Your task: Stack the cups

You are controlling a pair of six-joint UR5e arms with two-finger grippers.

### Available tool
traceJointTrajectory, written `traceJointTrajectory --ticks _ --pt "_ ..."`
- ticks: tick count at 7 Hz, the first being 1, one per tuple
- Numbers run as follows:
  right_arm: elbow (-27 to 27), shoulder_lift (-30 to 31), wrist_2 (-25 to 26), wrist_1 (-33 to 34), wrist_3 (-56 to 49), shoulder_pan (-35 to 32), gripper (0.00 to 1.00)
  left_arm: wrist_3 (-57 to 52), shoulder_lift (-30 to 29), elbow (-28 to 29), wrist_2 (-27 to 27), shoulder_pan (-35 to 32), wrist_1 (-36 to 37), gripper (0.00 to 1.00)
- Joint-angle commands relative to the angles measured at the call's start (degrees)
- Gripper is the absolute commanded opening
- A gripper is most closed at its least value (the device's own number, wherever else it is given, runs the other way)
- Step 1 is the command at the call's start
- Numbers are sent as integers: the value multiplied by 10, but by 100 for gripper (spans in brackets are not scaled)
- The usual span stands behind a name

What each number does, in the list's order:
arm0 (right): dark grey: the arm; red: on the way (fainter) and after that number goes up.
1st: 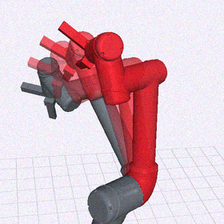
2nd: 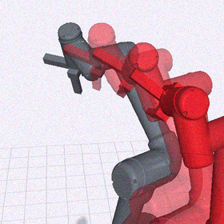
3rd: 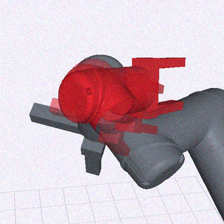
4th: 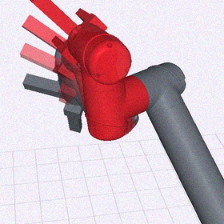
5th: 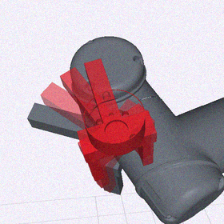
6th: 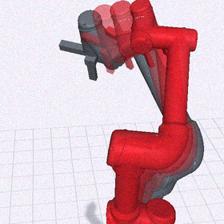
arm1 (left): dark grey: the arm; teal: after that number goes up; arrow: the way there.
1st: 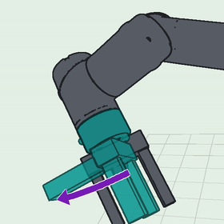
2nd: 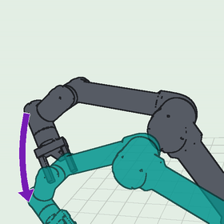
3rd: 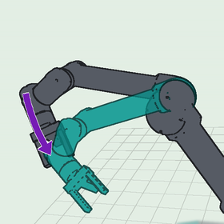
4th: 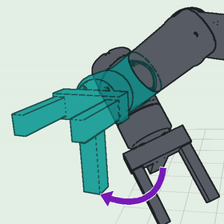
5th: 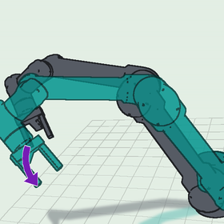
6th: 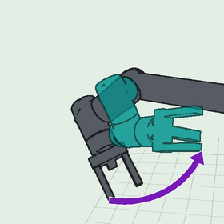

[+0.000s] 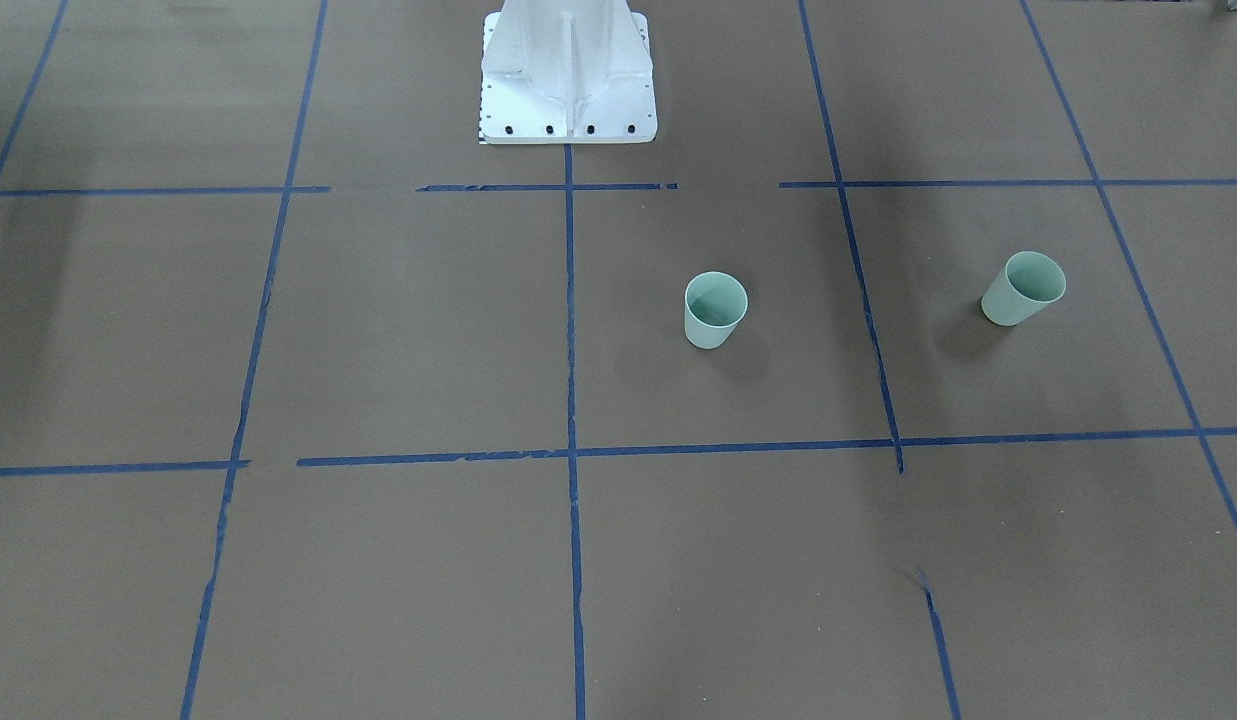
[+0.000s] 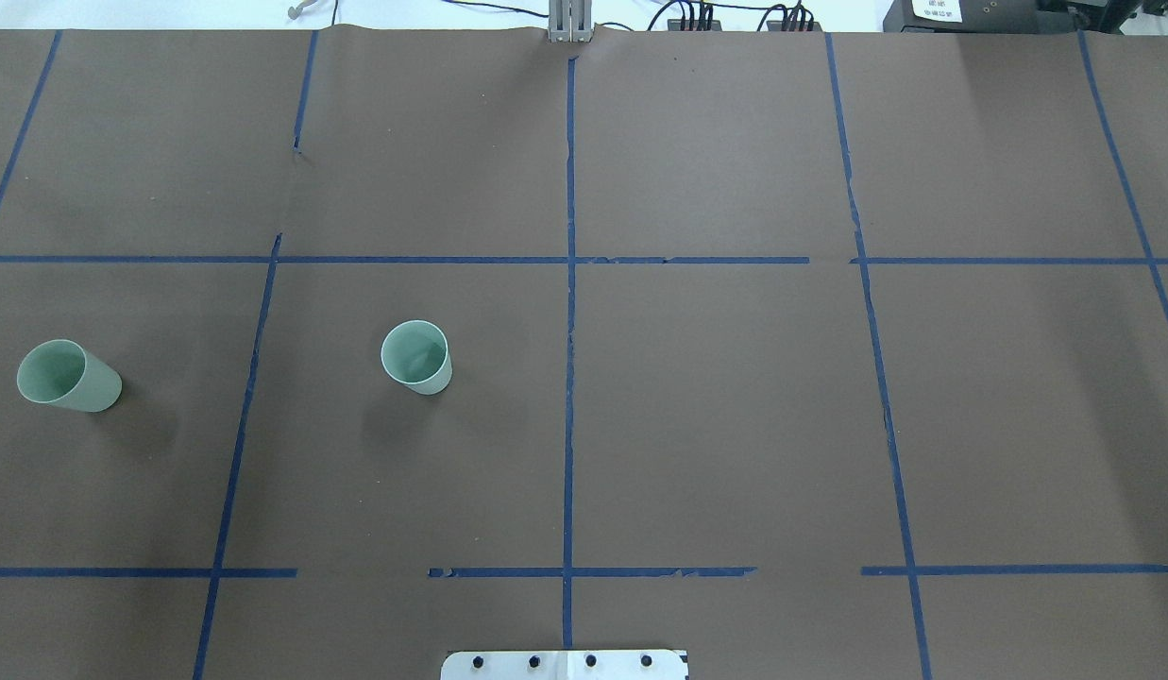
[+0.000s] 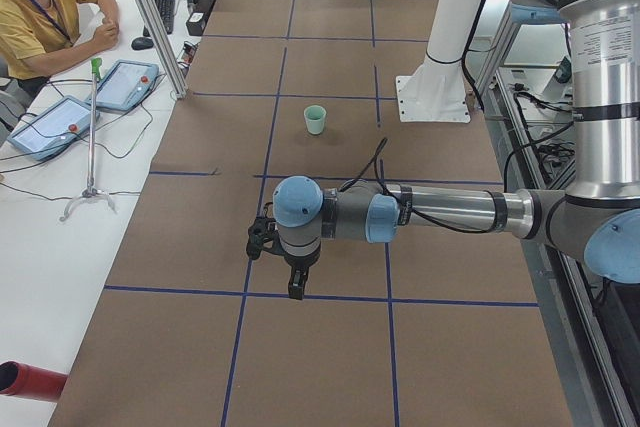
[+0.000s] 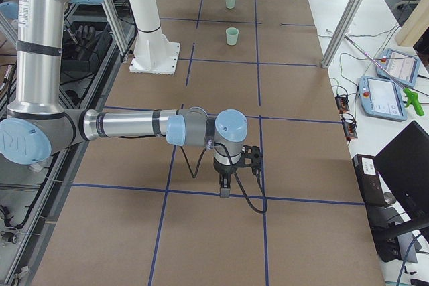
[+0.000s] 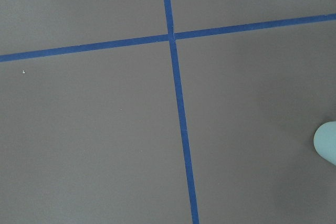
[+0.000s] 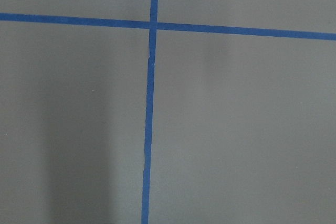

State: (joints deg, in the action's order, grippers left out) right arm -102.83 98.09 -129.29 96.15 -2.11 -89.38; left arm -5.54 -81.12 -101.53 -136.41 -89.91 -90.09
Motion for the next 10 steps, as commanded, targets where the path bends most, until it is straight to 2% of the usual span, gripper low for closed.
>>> traceJointTrajectory --ticks 1,4,6,7,9,10 --pt "0 0 0 0 0 1 100 -1 1 0 0 0 -1 100" --pt "0 0 0 0 0 1 100 -1 -17 10 -4 1 -16 100" --pt "0 0 0 0 0 0 100 36 -23 19 -5 9 -95 100" --pt "0 0 0 0 0 1 100 101 -24 20 -4 35 -114 100" --pt "0 0 0 0 0 0 100 253 -13 26 11 116 -235 100" --pt "0 0 0 0 0 1 100 316 -11 28 56 158 -283 100"
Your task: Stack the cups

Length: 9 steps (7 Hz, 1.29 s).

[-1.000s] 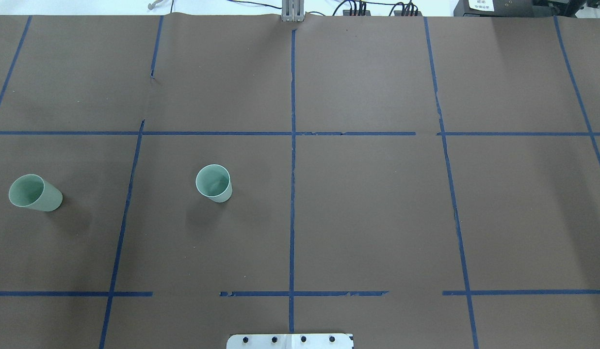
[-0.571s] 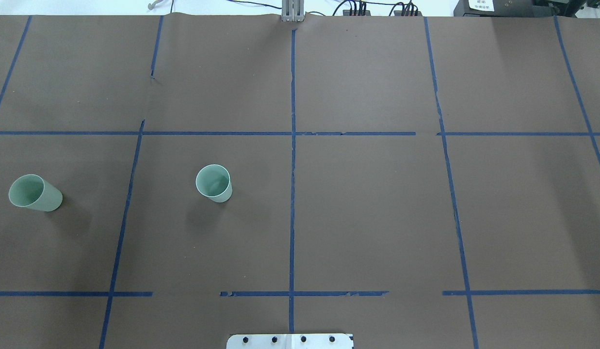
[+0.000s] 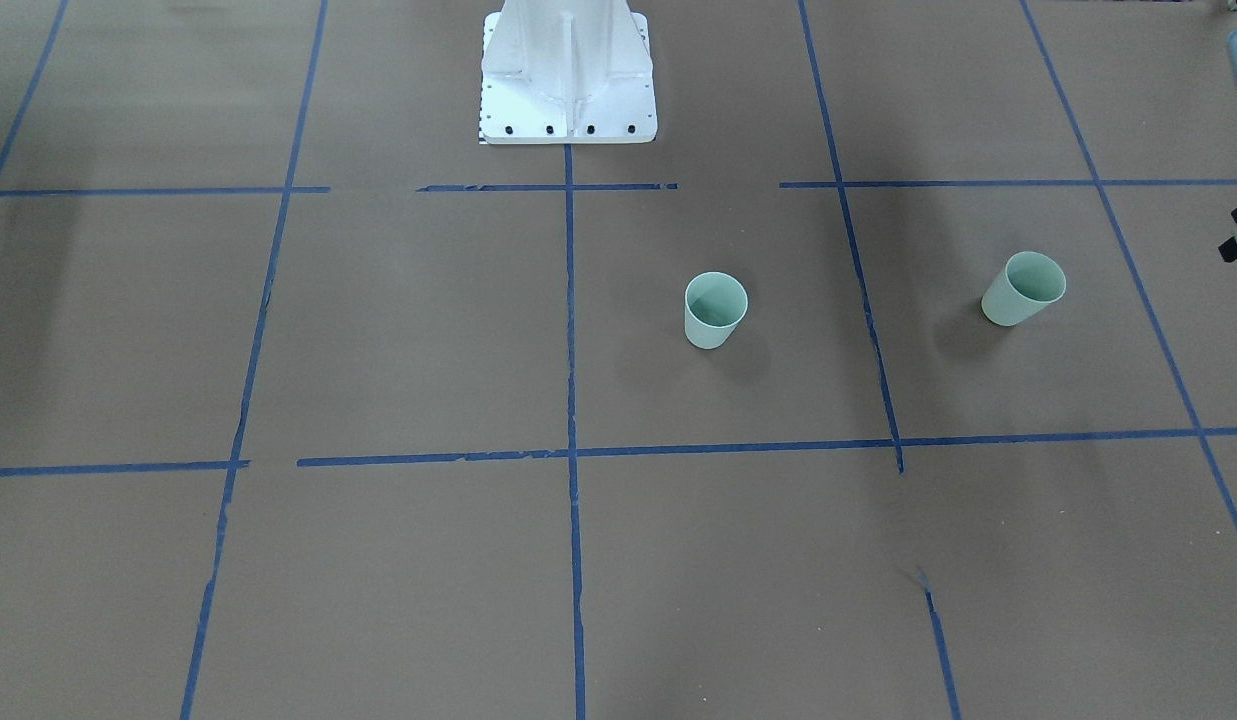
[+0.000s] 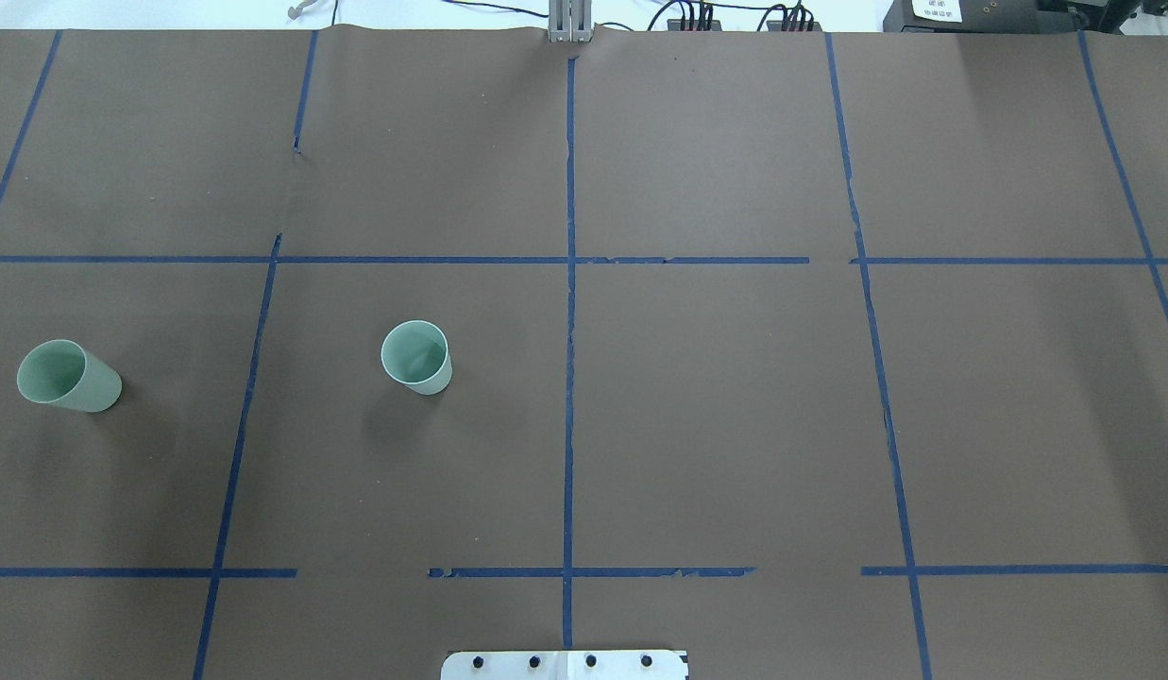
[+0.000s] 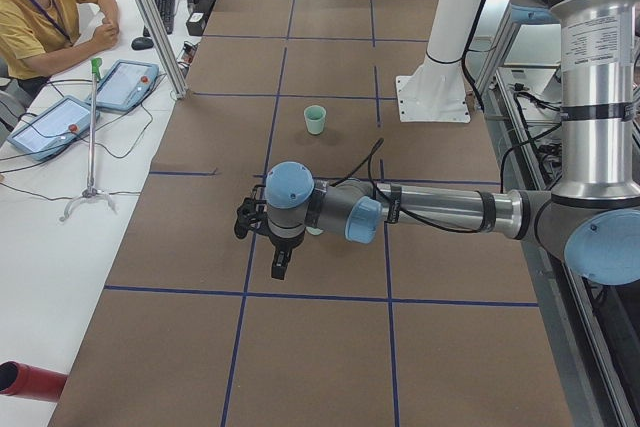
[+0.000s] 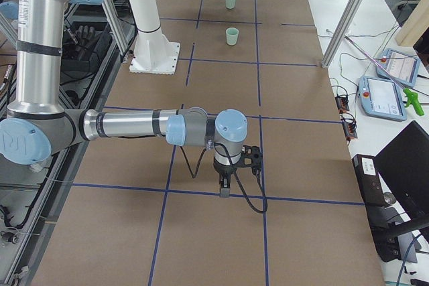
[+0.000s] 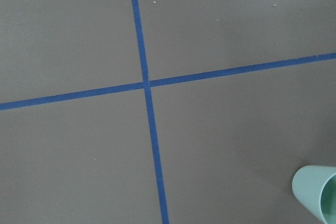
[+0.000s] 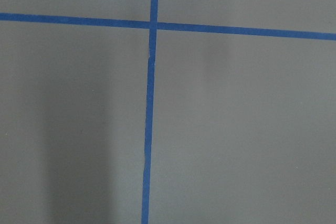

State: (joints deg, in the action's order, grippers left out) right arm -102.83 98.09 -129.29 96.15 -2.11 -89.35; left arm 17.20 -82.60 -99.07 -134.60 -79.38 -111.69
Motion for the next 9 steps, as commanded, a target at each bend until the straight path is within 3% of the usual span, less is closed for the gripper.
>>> traceJointTrajectory --ticks 1,3,7,8,9 --pt "0 0 0 0 0 0 100 153 6 3 53 96 -96 100" --pt "0 0 0 0 0 1 100 254 16 3 94 162 -170 100" --pt "0 0 0 0 0 0 100 306 24 3 118 229 -179 100" --pt "0 0 0 0 0 1 100 305 29 3 118 233 -179 88" --pt "0 0 0 0 0 0 100 302 29 2 111 233 -175 1"
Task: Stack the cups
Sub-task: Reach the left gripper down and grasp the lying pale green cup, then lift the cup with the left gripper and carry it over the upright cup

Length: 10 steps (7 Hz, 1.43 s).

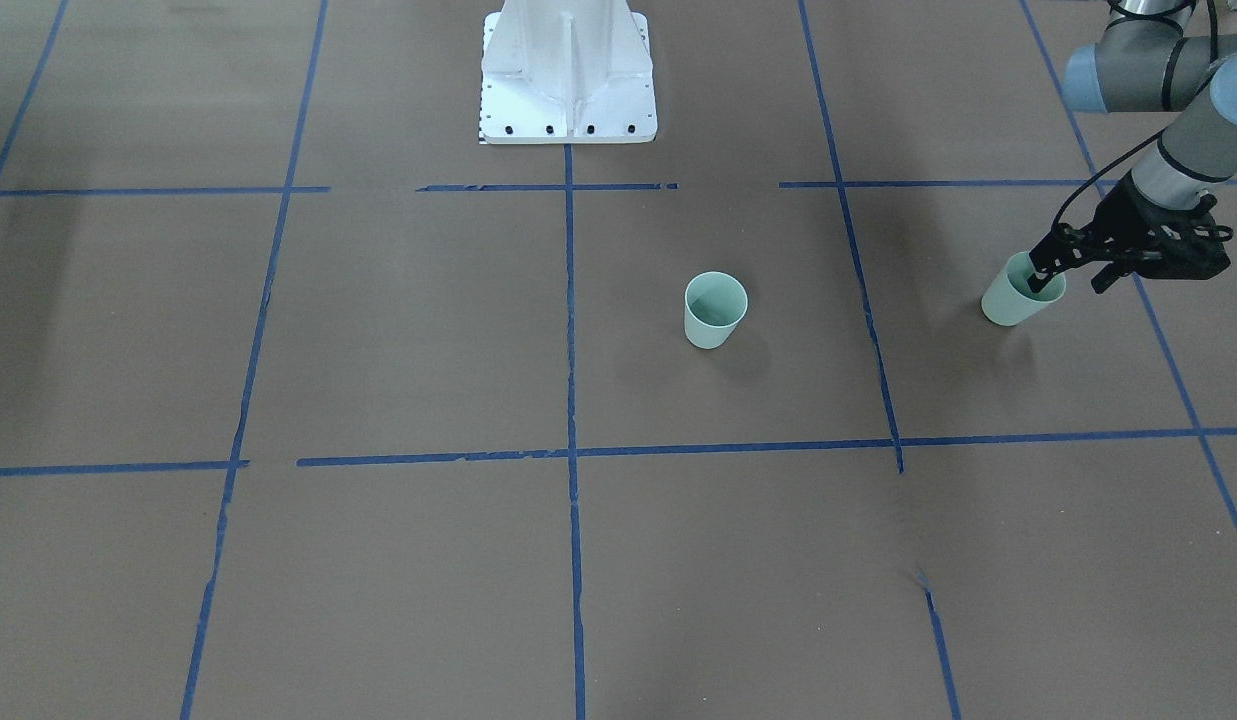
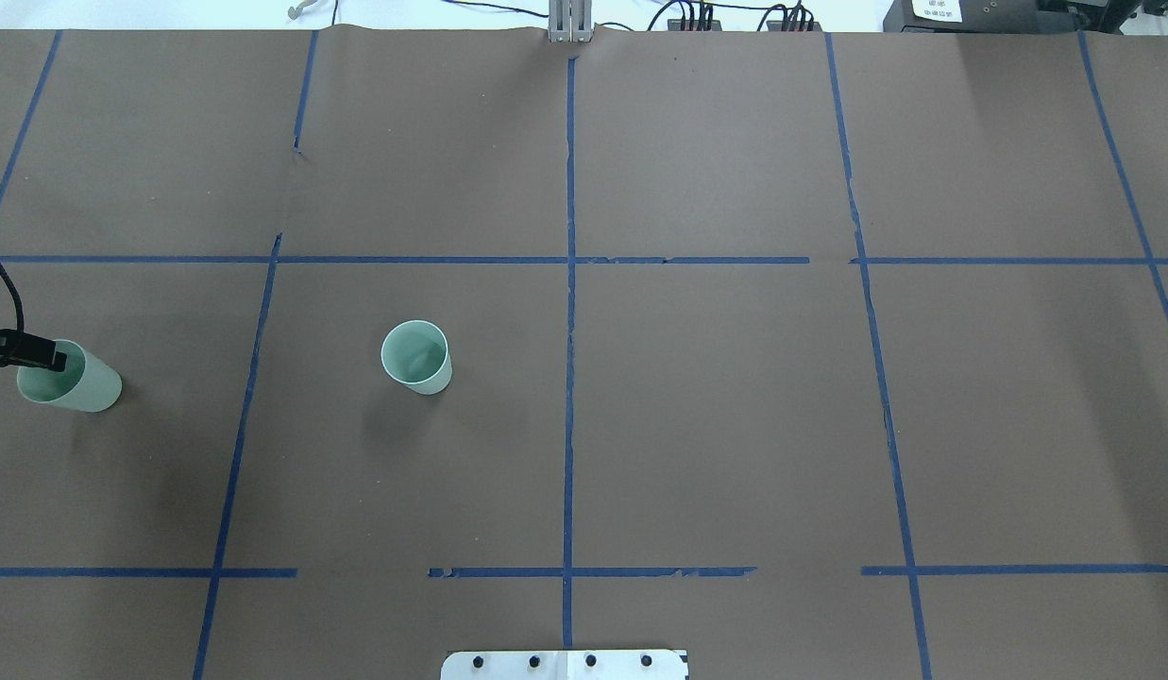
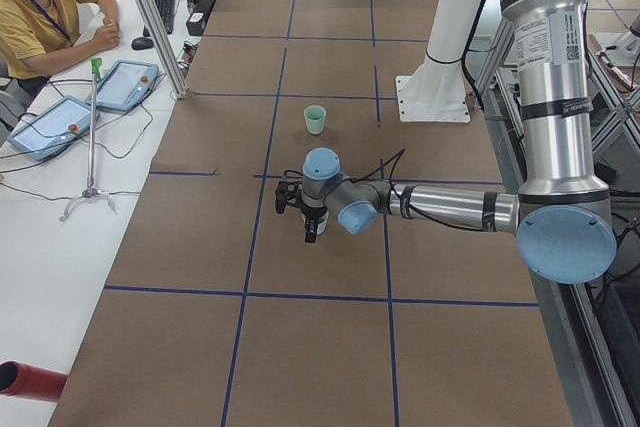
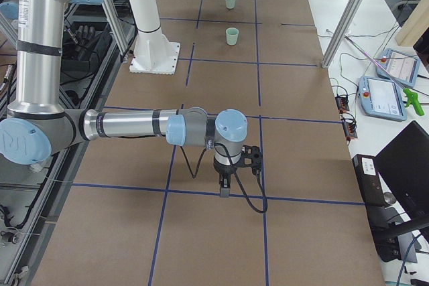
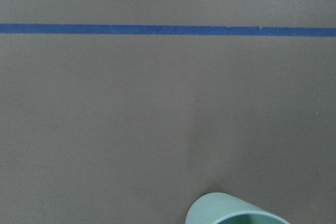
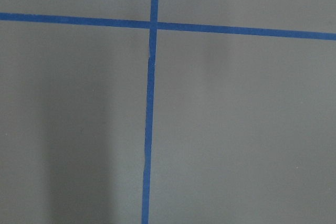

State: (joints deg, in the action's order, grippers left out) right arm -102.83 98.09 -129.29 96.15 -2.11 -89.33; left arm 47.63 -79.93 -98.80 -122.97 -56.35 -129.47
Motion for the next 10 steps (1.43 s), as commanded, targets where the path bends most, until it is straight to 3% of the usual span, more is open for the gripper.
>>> traceJointTrajectory --ticks 1,5,8,10 --pt "0 1 0 0 0 -1 100 -3 2 -2 -6 3 4 0" --pt "0 0 0 0 0 0 100 -3 1 -36 -8 -2 17 0" --pt "0 0 0 0 0 -1 100 17 -35 -174 -40 -20 212 0" --pt "0 0 0 0 0 0 100 148 -150 -197 -39 -23 299 0"
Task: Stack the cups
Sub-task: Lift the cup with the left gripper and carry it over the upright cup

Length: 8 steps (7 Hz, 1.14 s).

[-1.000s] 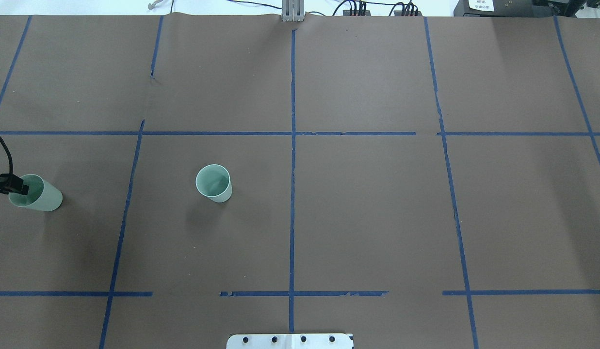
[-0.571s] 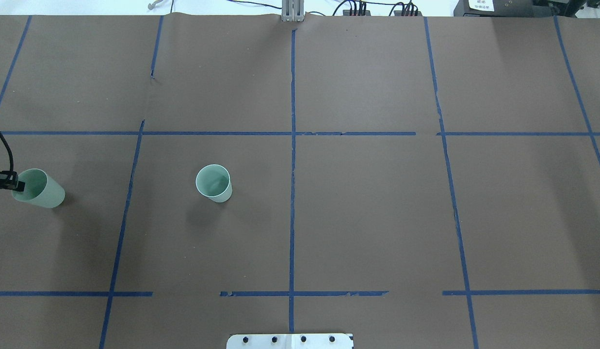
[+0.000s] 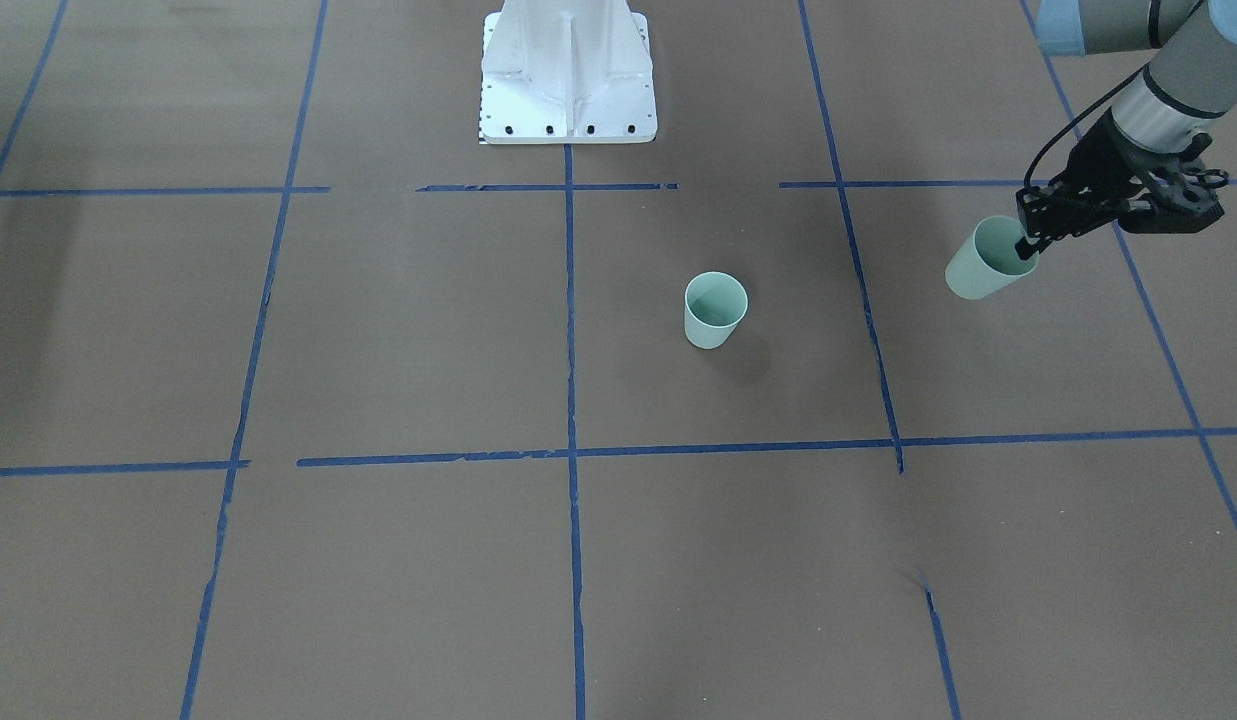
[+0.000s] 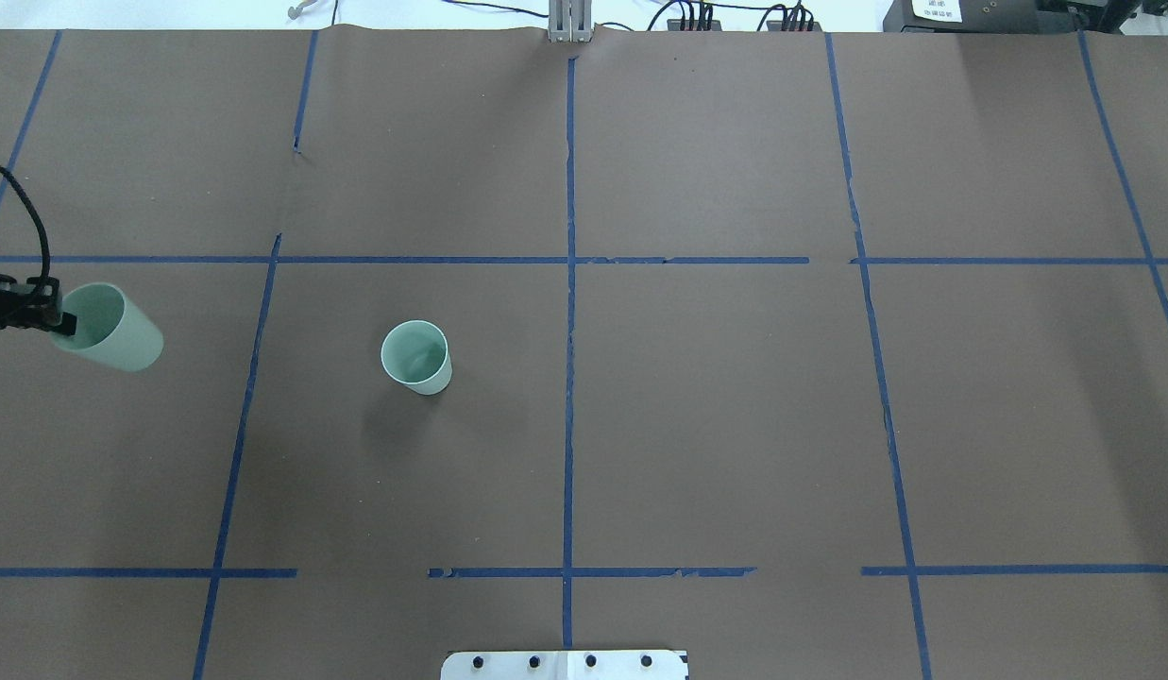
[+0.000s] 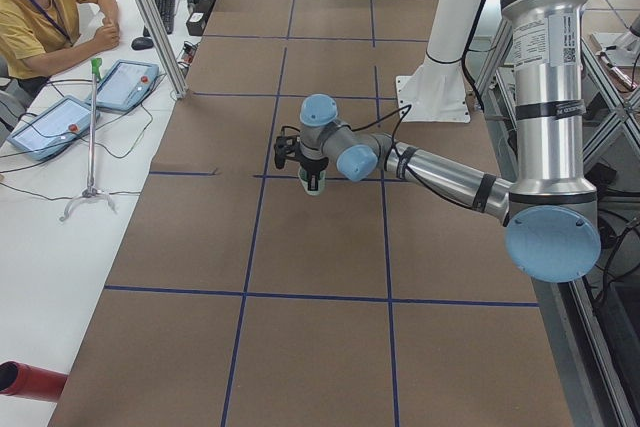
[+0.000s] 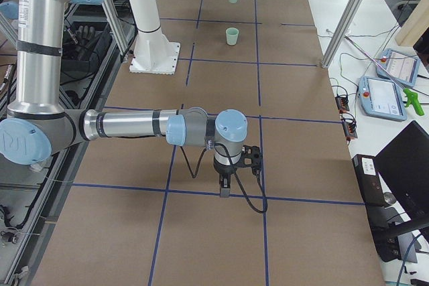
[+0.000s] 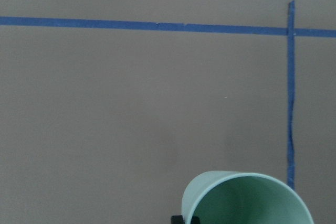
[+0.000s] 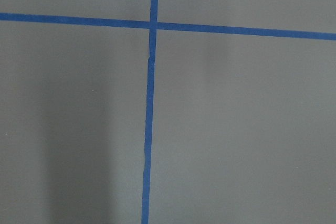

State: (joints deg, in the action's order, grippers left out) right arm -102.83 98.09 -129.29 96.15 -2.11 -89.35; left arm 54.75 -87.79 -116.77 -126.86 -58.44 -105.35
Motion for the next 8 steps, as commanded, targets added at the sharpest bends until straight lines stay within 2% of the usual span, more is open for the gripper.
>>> traceJointTrajectory --ticks 1,2,4,5,8 --pt "0 0 0 0 0 1 100 145 -138 -18 3 16 98 0" --pt "0 0 0 0 0 0 100 205 -176 -14 19 58 107 0" --pt "0 0 0 0 0 0 100 289 -228 1 96 133 134 0" --pt "0 0 0 0 0 0 100 319 -251 21 117 161 147 0" --pt "0 0 0 0 0 0 100 345 -266 38 135 190 148 0"
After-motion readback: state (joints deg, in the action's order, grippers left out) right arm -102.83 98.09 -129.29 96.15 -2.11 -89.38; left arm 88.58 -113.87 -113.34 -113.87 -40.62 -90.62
